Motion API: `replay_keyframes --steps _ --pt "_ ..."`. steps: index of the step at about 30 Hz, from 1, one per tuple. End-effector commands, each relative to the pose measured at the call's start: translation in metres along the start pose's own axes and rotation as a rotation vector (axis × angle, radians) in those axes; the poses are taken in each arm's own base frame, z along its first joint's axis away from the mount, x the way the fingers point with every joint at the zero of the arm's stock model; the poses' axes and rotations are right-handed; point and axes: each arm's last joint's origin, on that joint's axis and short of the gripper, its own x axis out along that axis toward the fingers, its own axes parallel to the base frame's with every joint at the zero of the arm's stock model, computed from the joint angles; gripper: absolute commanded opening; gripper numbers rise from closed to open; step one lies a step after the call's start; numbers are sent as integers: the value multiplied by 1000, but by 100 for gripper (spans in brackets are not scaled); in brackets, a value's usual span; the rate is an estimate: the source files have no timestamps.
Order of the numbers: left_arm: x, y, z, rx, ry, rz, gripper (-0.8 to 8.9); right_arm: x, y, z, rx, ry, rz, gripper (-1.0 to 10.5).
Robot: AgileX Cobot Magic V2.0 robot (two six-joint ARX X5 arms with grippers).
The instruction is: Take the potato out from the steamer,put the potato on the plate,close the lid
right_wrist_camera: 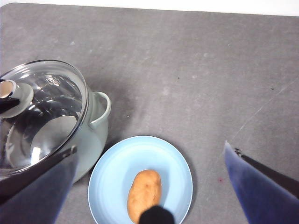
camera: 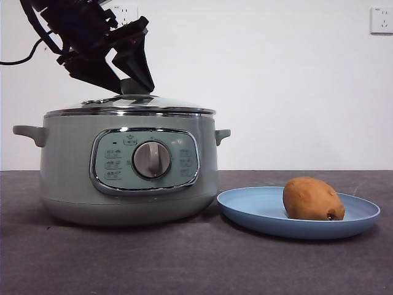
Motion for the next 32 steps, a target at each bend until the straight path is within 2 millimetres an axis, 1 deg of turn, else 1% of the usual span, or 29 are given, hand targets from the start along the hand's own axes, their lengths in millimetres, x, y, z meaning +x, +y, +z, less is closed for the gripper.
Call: replay_keyframes --steps 1,5,8,10,14,17,19,23,24,26,27,30,32 --pt "-2 4 8 -10 -9 31 352 0 0 0 7 0 0 533" --pt "-13 4 28 -6 -42 33 352 0 0 0 7 0 0 533" --pt "-28 3 48 -4 -55 33 351 0 0 0 6 0 0 533" --pt "-41 2 63 -3 -56 32 351 0 0 0 3 0 0 533" --pt "-75 -2 90 0 -68 25 351 0 0 0 1 -3 1 533" --pt "-111 -7 107 12 -121 -21 351 0 0 1 -9 -8 2 533" --pt "-137 -12 114 26 -186 -76 350 0 0 2 -10 -19 3 533" --pt "-193 -23 116 59 -323 -165 350 -1 1 4 -17 -50 41 533" --pt "-210 -26 114 69 -359 -169 350 -1 3 5 -19 -58 80 533" --pt "-234 -30 109 83 -408 -171 346 -2 4 7 -23 -76 140 533" --pt "-249 -33 105 90 -438 -170 346 -4 6 8 -27 -88 174 533" --pt "-281 -37 95 104 -502 -165 345 -9 8 9 -36 -115 242 533" --pt "-296 -40 89 110 -528 -162 345 -13 9 9 -42 -132 260 533"
